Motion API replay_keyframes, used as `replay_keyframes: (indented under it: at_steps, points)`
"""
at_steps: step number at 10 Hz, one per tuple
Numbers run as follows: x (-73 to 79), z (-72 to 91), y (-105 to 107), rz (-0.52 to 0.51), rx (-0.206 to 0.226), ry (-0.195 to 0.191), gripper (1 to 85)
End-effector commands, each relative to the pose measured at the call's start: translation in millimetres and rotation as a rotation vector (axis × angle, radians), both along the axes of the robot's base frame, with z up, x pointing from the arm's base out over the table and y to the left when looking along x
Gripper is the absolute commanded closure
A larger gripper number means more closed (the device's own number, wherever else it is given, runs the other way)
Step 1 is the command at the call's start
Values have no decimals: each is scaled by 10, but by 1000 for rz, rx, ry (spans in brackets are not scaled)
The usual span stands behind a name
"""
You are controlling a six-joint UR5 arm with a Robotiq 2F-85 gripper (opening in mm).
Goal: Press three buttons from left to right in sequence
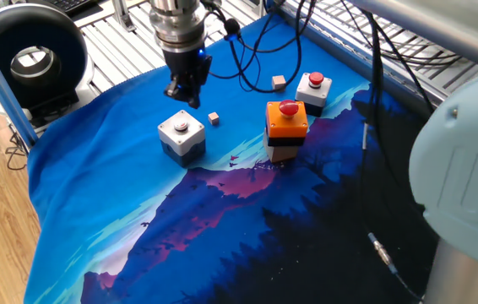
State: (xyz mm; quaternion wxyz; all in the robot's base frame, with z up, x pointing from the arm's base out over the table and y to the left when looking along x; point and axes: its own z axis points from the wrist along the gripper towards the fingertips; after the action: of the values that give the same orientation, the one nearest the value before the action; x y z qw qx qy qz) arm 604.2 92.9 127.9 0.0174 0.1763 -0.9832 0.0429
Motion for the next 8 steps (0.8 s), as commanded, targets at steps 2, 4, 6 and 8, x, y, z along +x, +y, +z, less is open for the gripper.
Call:
replay_keyframes:
  at_steps: [2, 4, 6, 8]
  points:
    - [14, 2, -7, 44, -12, 15, 847]
    - [249, -56, 289, 15, 7, 23, 847]
    - [322, -110, 509, 3, -5, 42, 847]
    - [275, -280, 507, 23, -19, 41, 847]
